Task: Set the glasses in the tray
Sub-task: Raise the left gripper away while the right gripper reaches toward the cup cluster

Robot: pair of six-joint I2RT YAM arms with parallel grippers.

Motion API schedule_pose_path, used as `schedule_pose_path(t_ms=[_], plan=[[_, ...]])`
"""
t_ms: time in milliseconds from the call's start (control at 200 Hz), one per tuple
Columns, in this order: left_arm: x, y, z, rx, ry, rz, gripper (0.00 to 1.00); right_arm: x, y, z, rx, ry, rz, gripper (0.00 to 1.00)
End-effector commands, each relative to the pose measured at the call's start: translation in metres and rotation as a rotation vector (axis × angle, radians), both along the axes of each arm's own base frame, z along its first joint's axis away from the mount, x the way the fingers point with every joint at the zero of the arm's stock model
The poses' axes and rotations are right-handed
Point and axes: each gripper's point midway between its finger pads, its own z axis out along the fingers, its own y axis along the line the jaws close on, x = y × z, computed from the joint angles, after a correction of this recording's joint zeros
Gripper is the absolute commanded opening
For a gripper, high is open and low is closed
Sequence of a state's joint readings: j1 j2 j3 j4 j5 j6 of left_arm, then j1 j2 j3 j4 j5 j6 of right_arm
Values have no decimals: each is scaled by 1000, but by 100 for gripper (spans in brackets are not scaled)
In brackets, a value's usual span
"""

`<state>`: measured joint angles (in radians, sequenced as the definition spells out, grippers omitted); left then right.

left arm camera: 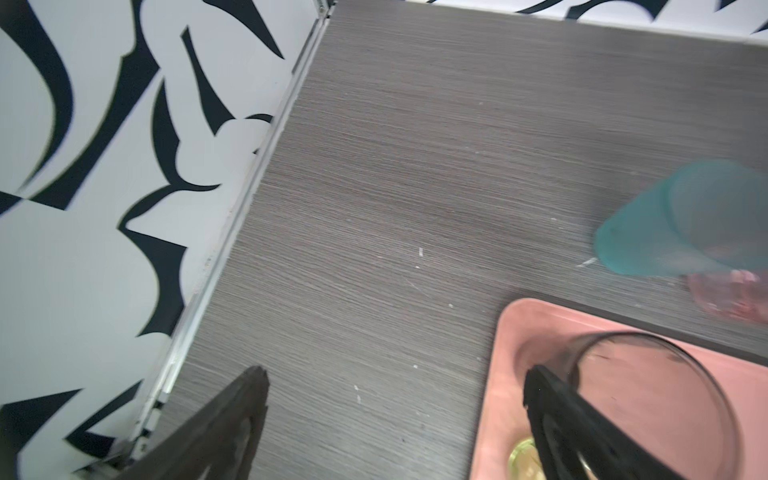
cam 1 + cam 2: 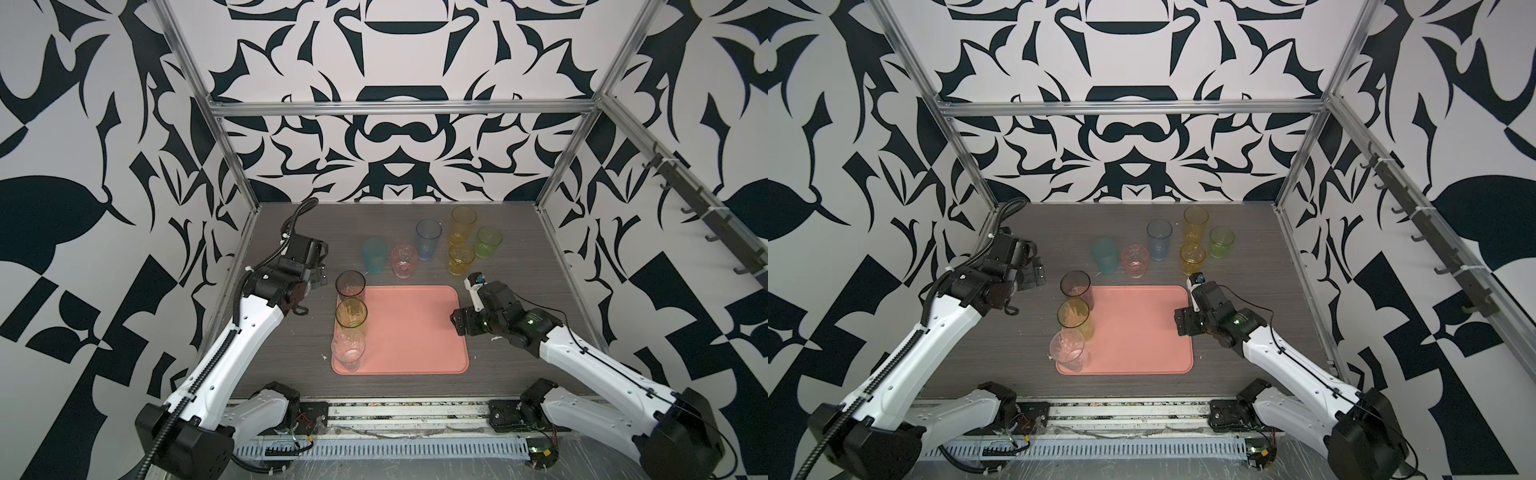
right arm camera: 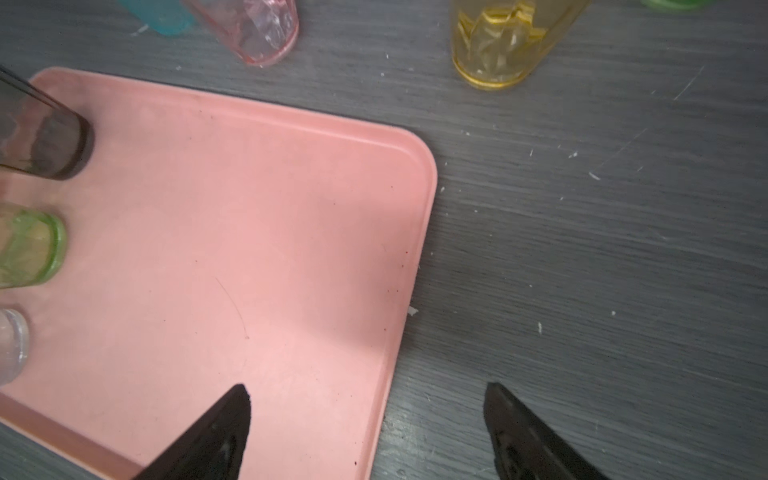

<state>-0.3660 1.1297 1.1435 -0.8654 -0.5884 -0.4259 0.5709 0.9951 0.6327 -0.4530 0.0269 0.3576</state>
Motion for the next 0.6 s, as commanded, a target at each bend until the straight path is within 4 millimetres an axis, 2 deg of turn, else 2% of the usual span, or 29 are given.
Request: schedule_pose_path(t_ms=[0,135,265,465,590], plan=[[12,15,19,12,-53,14,99,21,8,37,21,-88,-1,91],[22,22,14,-23,-62,18,99,40,19,58,16,-111,4,91],[27,20,7,-61,-43,-1,99,58,29,77,19,-112,-7,91],[26,14,-4,-90,-29,-30,99,85,44,109,47,-149,-42,89],[24,12,-2,-106,-38,-47,99,102,46,128,42,-176,-89,89]])
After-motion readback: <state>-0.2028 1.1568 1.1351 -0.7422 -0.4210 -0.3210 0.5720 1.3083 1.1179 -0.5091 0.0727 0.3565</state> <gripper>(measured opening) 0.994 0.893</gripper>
